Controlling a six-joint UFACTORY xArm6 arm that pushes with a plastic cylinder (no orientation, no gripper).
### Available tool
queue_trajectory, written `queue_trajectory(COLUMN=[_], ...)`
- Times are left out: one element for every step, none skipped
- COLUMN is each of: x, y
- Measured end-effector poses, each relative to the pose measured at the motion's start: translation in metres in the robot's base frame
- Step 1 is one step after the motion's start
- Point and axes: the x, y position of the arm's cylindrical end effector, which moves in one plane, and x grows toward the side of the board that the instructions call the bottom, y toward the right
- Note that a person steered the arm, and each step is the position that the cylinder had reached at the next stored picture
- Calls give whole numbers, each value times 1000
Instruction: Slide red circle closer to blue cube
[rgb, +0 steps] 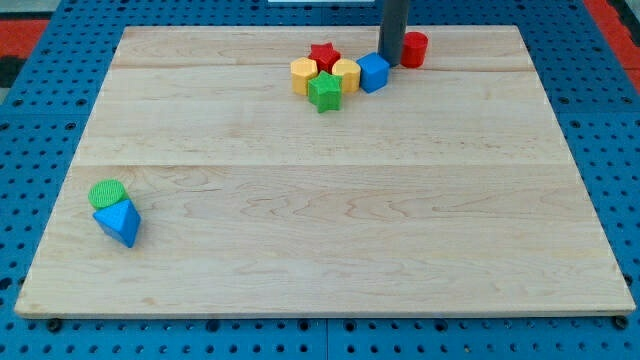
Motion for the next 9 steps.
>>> queue_trajectory(x=[0,-3,-43,-54,-47,-44,-36,-36,-36], y=[-1,-1,-6,12,71,81,80,57,35])
